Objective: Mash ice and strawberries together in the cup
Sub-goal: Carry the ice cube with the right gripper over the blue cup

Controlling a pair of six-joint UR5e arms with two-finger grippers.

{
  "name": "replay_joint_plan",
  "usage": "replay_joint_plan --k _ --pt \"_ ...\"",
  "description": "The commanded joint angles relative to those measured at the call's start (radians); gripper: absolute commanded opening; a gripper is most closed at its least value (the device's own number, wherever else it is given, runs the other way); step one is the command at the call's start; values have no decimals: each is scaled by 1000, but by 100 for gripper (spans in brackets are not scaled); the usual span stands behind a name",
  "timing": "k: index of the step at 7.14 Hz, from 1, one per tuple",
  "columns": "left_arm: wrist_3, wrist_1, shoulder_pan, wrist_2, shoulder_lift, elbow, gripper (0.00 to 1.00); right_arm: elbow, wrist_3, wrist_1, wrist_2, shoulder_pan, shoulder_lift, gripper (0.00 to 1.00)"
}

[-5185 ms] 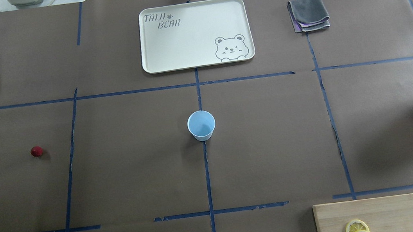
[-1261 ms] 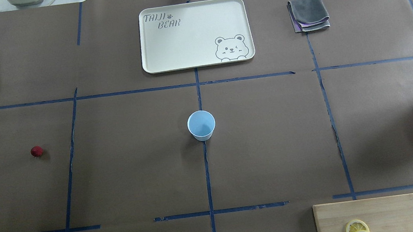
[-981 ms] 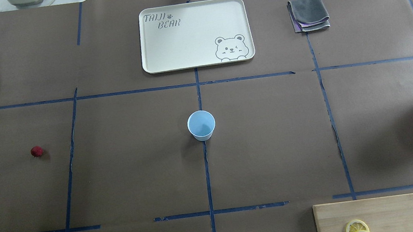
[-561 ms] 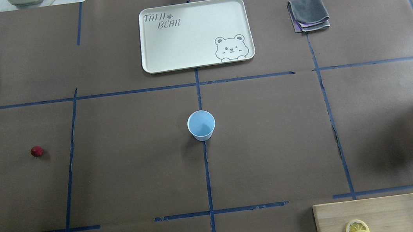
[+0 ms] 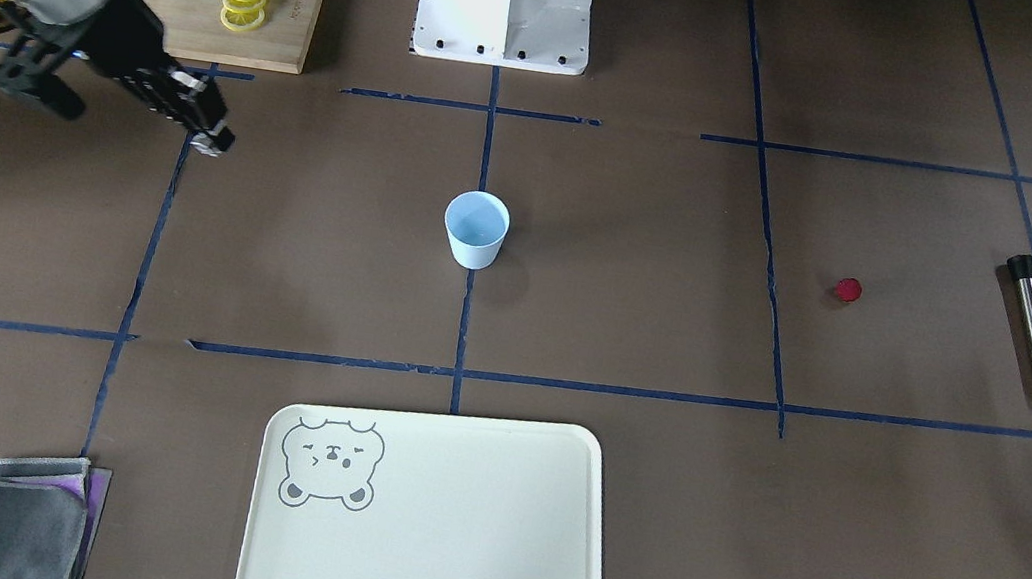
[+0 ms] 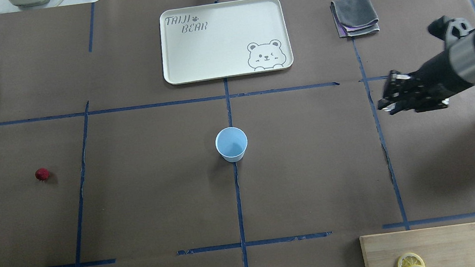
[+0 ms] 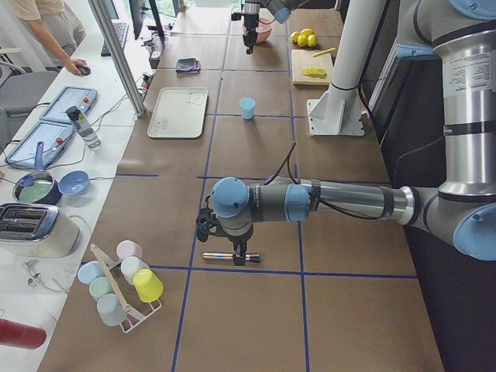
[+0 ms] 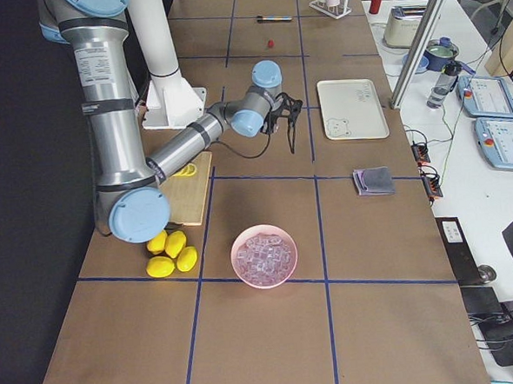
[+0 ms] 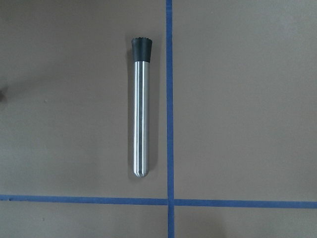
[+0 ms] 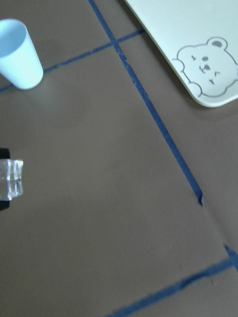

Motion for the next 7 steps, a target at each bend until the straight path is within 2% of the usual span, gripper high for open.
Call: replay_joint_plan --k 1,3,4,5,7 --pt "-7 -29 2 0 0 1 100 -197 195 -74 -167 -148 333 1" --pt "-6 -29 2 0 0 1 100 -244 211 -70 -264 -216 388 2" --pt "-6 -31 2 0 0 1 100 -249 212 -71 -286 -225 395 2" --pt "-4 -31 4 0 0 -1 100 -254 211 -71 -288 -239 391 6" --pt "-3 -31 2 -2 1 1 100 -266 209 -70 -288 -241 394 31"
